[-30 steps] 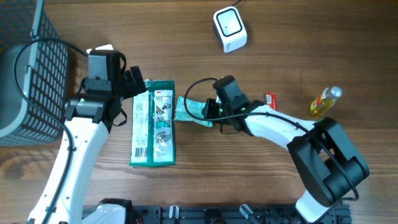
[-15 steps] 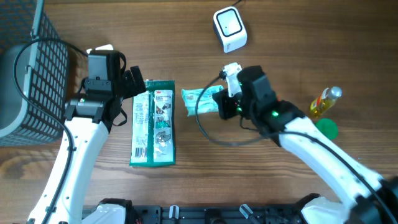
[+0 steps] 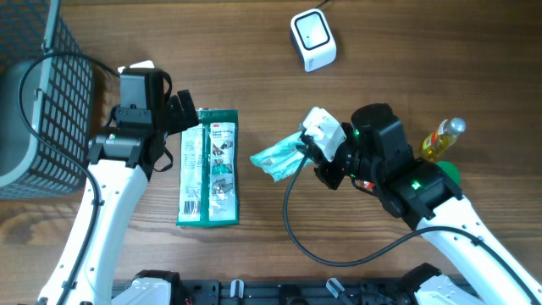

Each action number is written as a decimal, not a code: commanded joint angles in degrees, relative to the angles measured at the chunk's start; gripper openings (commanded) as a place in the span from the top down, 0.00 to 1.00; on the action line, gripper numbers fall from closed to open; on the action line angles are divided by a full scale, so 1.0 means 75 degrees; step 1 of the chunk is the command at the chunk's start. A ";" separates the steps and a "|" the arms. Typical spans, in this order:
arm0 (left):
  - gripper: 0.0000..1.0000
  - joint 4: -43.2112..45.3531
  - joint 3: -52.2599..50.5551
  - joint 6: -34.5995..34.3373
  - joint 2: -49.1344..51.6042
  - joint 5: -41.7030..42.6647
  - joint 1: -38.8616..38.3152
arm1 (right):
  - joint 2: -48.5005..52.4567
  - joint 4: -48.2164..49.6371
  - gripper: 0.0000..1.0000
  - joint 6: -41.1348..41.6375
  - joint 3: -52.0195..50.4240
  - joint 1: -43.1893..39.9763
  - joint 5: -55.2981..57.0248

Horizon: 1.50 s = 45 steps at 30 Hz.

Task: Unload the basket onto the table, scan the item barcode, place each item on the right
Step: 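Lift the glove pack and carry it up to the white scanner, then hold the glove pack's barcode under the white scanner with the right gripper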

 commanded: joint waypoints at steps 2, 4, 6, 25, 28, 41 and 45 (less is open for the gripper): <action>0.00 0.0023 0.0087 -0.0119 -0.0020 -0.0044 0.0032 | -0.0076 -0.0096 0.96 -0.0096 0.0038 0.0012 -0.0221; 0.00 0.0023 0.0087 -0.0119 -0.0020 -0.0044 0.0032 | -0.0076 -0.0192 0.96 -0.0082 0.0038 0.0012 -0.0195; 0.00 0.0023 0.0087 -0.0119 -0.0020 -0.0044 0.0032 | -0.0076 -0.0326 0.96 0.0052 0.0038 0.0012 -0.0195; 0.00 0.0023 0.0087 -0.0119 -0.0020 -0.0044 0.0032 | 0.0455 -0.1072 0.96 0.0664 0.2165 -0.0737 0.1306; 0.00 0.0023 0.0087 -0.0119 -0.0020 -0.0044 0.0032 | 0.1125 -0.2713 0.96 0.0458 0.4103 -0.0892 0.2133; 0.00 0.0023 0.0087 -0.0119 -0.0020 -0.0044 0.0032 | 0.4293 -0.3576 0.96 -0.1670 0.7166 -0.0889 0.4797; 0.00 0.0023 0.0087 -0.0119 -0.0020 -0.0044 0.0032 | 0.5435 -0.1915 0.96 -0.2328 0.7166 -0.0976 0.5764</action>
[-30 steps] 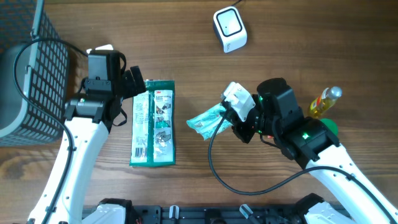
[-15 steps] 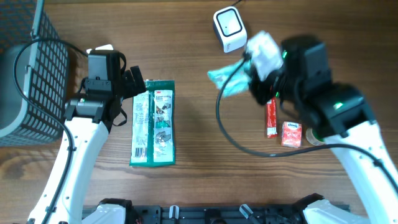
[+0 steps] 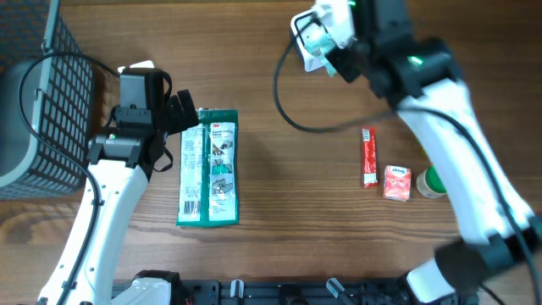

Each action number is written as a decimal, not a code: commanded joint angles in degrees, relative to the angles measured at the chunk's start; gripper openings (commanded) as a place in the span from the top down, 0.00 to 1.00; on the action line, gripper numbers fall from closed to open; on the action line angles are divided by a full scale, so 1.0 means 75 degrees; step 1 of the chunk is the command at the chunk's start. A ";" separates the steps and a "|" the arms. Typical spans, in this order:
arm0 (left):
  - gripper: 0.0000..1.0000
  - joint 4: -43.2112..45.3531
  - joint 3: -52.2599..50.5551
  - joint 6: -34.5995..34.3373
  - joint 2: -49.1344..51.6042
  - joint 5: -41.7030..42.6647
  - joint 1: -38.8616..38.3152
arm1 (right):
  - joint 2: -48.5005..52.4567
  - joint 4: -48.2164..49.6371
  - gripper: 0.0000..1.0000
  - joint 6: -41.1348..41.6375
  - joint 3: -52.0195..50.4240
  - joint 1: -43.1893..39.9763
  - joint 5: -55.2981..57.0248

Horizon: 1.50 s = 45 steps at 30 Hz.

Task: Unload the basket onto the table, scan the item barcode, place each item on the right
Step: 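Hold the glove pack's barcode under the white scanner with the right gripper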

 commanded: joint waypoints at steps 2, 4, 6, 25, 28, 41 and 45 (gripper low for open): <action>0.00 0.0023 0.0087 -0.0119 -0.0020 -0.0041 0.0032 | 0.1195 0.1789 0.96 -0.1084 0.0108 -0.0117 0.1201; 0.00 0.0023 0.0087 -0.0119 -0.0020 -0.0041 0.0032 | 0.1530 0.2492 0.96 -0.1233 0.0108 -0.0117 0.1515; 0.00 0.0023 0.0087 -0.0119 -0.0020 -0.0041 0.0032 | 0.1859 0.3124 0.96 -0.1341 0.0108 -0.0117 0.1929; 0.00 0.0023 0.0087 -0.0119 -0.0020 -0.0041 0.0032 | 0.3375 0.4925 0.96 -0.1221 0.0035 -0.0055 0.3118; 0.00 0.0023 0.0087 -0.0119 -0.0020 -0.0041 0.0032 | 0.3404 0.4776 0.96 -0.1183 0.0020 -0.0058 0.3063; 0.00 0.0023 0.0087 -0.0122 -0.0020 -0.0041 0.0032 | 0.3500 0.3873 0.96 -0.0029 0.0020 0.0009 0.1679; 0.00 0.0023 0.0087 -0.0119 -0.0020 -0.0041 0.0032 | 0.3500 0.3573 0.96 0.0472 0.0020 0.0009 0.0970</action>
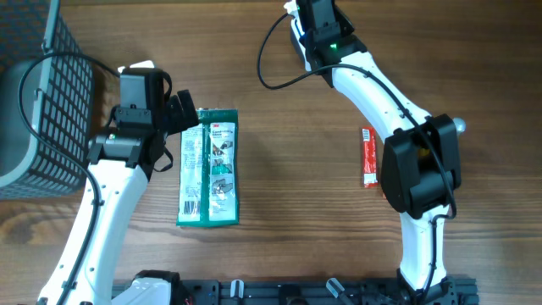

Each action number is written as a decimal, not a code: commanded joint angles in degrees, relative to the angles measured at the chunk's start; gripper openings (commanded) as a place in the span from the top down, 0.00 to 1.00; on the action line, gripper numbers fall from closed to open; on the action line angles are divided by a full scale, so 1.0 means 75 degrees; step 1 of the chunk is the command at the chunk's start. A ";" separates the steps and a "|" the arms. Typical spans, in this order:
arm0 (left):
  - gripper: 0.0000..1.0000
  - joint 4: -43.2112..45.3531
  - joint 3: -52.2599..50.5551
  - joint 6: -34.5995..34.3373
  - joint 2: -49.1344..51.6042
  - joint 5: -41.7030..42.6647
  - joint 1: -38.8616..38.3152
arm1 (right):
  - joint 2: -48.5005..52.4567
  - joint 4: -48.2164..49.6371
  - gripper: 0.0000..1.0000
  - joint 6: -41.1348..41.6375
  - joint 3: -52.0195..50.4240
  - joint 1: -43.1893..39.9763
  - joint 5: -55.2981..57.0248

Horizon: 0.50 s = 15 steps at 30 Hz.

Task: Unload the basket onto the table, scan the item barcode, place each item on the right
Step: 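Hold the glove pack's barcode under the white scanner with the right gripper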

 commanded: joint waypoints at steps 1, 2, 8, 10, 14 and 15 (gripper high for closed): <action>0.00 0.0023 0.0087 -0.0119 -0.0020 -0.0044 0.0032 | 0.0131 -0.0201 0.96 0.0720 0.0017 0.0064 -0.1084; 0.00 0.0023 0.0087 -0.0119 -0.0020 -0.0044 0.0032 | 0.0131 -0.0254 0.96 0.0781 0.0017 0.0064 -0.1282; 0.00 0.0023 0.0087 -0.0122 -0.0020 -0.0044 0.0032 | 0.0131 -0.0586 0.96 0.0918 0.0017 0.0064 -0.2734; 0.00 0.0023 0.0087 -0.0119 -0.0020 -0.0044 0.0032 | 0.0131 -0.0638 0.96 0.0965 0.0017 0.0064 -0.2865; 0.00 0.0023 0.0087 -0.0119 -0.0020 -0.0044 0.0032 | 0.0131 -0.0822 0.96 0.1145 0.0017 0.0064 -0.3258; 0.00 0.0023 0.0087 -0.0119 -0.0020 -0.0044 0.0032 | 0.0131 -0.0857 0.96 0.1145 0.0017 0.0064 -0.3325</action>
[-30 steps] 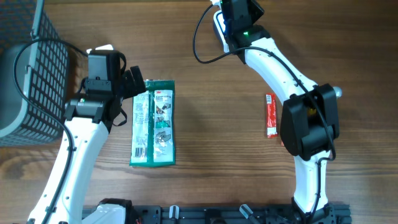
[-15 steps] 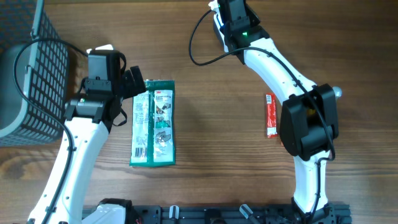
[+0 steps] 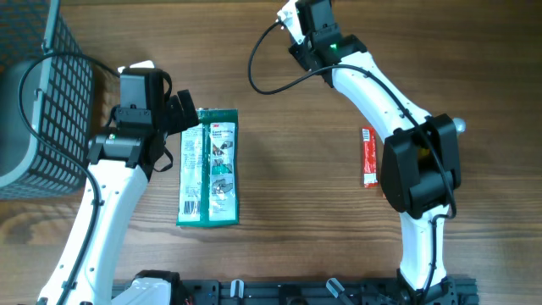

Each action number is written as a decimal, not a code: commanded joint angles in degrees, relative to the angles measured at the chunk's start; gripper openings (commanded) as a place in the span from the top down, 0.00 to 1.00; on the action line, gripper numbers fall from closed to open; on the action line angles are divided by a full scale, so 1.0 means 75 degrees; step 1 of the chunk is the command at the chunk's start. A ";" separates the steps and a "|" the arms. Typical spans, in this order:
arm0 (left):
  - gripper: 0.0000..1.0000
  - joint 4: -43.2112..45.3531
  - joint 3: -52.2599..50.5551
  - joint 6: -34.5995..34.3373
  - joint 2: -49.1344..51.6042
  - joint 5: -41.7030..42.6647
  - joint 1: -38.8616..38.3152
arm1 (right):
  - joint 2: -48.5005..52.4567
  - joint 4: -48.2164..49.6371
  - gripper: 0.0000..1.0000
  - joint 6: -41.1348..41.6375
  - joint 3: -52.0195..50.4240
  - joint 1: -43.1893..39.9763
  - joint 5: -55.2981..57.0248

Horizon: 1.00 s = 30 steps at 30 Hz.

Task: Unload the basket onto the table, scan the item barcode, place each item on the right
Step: 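Hold the glove pack's barcode under the white scanner with the right gripper, then lower the glove pack onto the table near the red sachet and release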

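My right arm reaches to the table's far edge, and its gripper (image 3: 298, 24) sits there under the wrist, so its fingers are hidden. No scanner and no item in the fingers shows in the overhead view. A green packaged item (image 3: 208, 167) lies flat at centre left. My left gripper (image 3: 185, 113) rests at that package's top left corner, fingers apart and holding nothing.
A dark wire basket (image 3: 38, 93) fills the left edge. A red stick packet (image 3: 368, 157) lies right of centre beside my right arm's elbow. The tip of a yellow bottle (image 3: 459, 125) peeks out behind that elbow. A black cable (image 3: 258, 72) loops off the right wrist.
My right wrist has shifted slightly left at the far edge, and its cable loop has swung left with it. The left arm and the green package have not moved.
My right gripper was shut on a pale teal packet at mid-table, with a white scanner at the far edge. Then it was at the scanner with the packet. Later the outstretched arm covered the scanner, and it still does. The left arm stayed put.
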 commanded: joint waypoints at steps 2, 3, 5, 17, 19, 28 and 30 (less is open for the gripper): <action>0.00 0.0023 0.0087 -0.0119 -0.0020 -0.0044 0.0032 | 0.0125 -0.0178 0.96 0.0309 0.0020 0.0064 -0.0938; 0.00 0.0023 0.0087 -0.0122 -0.0020 -0.0044 0.0032 | 0.0067 -0.0198 0.96 0.0417 0.0020 0.0061 -0.0833; 0.00 0.0023 0.0087 -0.0119 -0.0020 -0.0044 0.0032 | -0.0146 -0.0216 0.96 0.0659 0.0020 0.0038 -0.0560; 0.00 0.0023 0.0087 -0.0122 -0.0020 -0.0044 0.0032 | -0.2553 -0.3812 0.96 0.1454 0.0020 0.0012 -0.1769; 0.00 0.0023 0.0087 -0.0119 -0.0020 -0.0044 0.0032 | -0.2527 -0.4823 0.96 0.1440 0.0017 0.0012 -0.2078; 0.00 0.0023 0.0087 -0.0119 -0.0020 -0.0044 0.0032 | -0.2372 -0.6866 0.96 0.1040 -0.1480 0.0009 -0.1425; 0.00 0.0023 0.0087 -0.0119 -0.0020 -0.0044 0.0032 | -0.2372 -0.6726 0.96 0.1049 -0.1903 0.0009 -0.0863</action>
